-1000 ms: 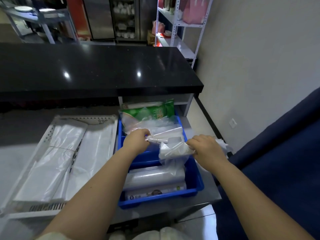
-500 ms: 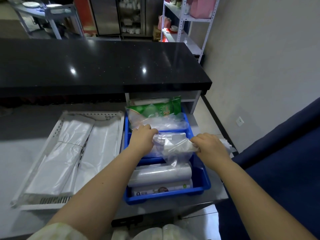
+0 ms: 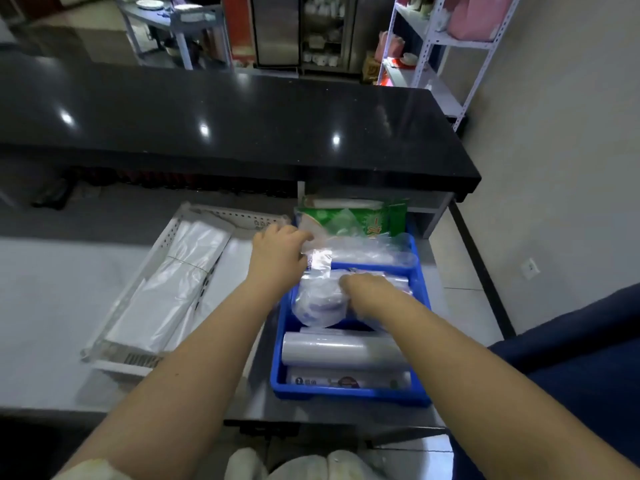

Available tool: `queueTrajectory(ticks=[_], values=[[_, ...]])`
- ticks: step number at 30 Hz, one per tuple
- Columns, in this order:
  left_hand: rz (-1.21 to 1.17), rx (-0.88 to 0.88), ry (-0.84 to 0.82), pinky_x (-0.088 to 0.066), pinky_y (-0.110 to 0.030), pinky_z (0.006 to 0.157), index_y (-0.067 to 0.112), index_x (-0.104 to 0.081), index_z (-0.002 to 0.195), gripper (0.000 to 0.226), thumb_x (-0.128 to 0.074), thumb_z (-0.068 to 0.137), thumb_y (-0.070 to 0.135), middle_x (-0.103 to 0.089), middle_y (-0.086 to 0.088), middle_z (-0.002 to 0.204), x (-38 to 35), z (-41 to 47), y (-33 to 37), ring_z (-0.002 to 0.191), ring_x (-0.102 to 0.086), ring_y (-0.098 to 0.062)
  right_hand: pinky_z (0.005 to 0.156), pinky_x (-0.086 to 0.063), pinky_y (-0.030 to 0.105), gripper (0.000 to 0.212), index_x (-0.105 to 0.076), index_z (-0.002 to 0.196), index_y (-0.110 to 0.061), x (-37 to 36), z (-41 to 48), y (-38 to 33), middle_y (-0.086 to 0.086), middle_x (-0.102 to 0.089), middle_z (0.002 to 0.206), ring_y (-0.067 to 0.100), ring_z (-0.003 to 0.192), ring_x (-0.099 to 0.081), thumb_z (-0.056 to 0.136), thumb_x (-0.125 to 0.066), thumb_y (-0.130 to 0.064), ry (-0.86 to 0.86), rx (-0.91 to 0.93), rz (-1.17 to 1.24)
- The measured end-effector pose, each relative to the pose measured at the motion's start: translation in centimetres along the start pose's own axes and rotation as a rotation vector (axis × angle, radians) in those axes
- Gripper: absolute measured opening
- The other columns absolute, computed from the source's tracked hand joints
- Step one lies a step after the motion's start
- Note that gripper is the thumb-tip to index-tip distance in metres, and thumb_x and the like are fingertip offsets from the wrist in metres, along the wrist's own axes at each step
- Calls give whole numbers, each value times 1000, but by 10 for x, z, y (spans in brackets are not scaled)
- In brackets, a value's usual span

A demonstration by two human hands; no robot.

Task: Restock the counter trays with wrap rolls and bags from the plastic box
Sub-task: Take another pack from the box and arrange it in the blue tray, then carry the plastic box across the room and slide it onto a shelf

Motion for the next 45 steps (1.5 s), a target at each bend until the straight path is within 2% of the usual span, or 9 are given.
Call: queueTrajectory(ticks=[2, 5, 9, 16, 21, 27, 30, 36, 45], values=[[9, 6, -46, -33, -37, 88, 30, -58, 121, 38, -58, 84, 26, -62, 5, 118, -11, -13, 6, 112, -47, -25, 80, -39, 37, 18, -53, 101, -14, -7, 2, 0, 13, -56, 113, 34, 104, -52, 84, -56, -11, 44, 38, -31], [24, 14, -83, -31, -37, 90, 32, -57, 121, 36, -55, 85, 25, -62, 8, 117, -23, -35, 13, 112, -47, -22, 92, -36, 44, 38, -46, 120, -16, -14, 5, 1, 11, -49, 124, 33, 114, -43, 84, -58, -17, 114, 55, -143], [41, 111, -61, -30, -36, 87, 31, -59, 118, 35, -55, 84, 24, -63, 8, 114, -24, -58, 5, 110, -48, -22, 100, -33, 45, 64, -34, 138, -24, -13, 8, -9, 5, -40, 137, 31, 122, -36, 80, -61, -16, 183, 98, 3], [74, 421, 51, -31, -37, 89, 28, -60, 119, 35, -55, 85, 23, -63, 5, 119, 8, -112, -45, 111, -50, -24, 94, -38, 40, 36, -56, 121, -23, 6, 11, -90, 1, -57, 125, 27, 114, -46, 86, -56, -14, 385, 438, 128], [93, 653, 94, -25, -38, 97, 31, -58, 122, 37, -53, 86, 24, -59, 7, 125, 38, -176, -83, 119, -44, -22, 95, -39, 41, 29, -60, 117, -21, 4, -13, -172, 0, -61, 121, 26, 114, -47, 88, -58, -22, 366, 676, 166], [148, 830, 168, -28, -37, 92, 29, -59, 119, 34, -52, 86, 23, -61, 5, 116, 83, -283, -131, 111, -48, -23, 82, -43, 40, 24, -66, 106, -19, -13, -61, -288, 2, -67, 106, 28, 100, -53, 84, -58, -18, 361, 915, 57], [190, 906, 215, -30, -38, 91, 31, -59, 118, 33, -52, 86, 25, -62, 6, 114, 108, -351, -162, 109, -49, -23, 85, -43, 40, 26, -65, 109, -20, -27, -90, -357, 2, -66, 110, 29, 105, -53, 85, -57, -21, 351, 1017, 12], [218, 1102, 275, -33, -39, 92, 31, -60, 117, 35, -55, 83, 28, -62, 4, 115, 159, -511, -239, 112, -49, -24, 79, -45, 40, 24, -67, 105, -16, -74, -166, -516, 7, -66, 101, 33, 101, -54, 82, -59, -18, 331, 1204, 18], [271, 1275, 254, -35, -40, 89, 30, -61, 115, 33, -53, 83, 30, -63, 2, 111, 199, -674, -330, 106, -50, -24, 91, -42, 39, 31, -61, 119, -22, -139, -237, -692, 1, -62, 118, 25, 112, -49, 88, -54, -23, 275, 1336, -46]])
Point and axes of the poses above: each hand's wrist, its own z-axis towards the middle knuckle, its own x-axis out of the back of the hand, y = z × x, the point moved 1 cm from there along z, towards the middle knuckle
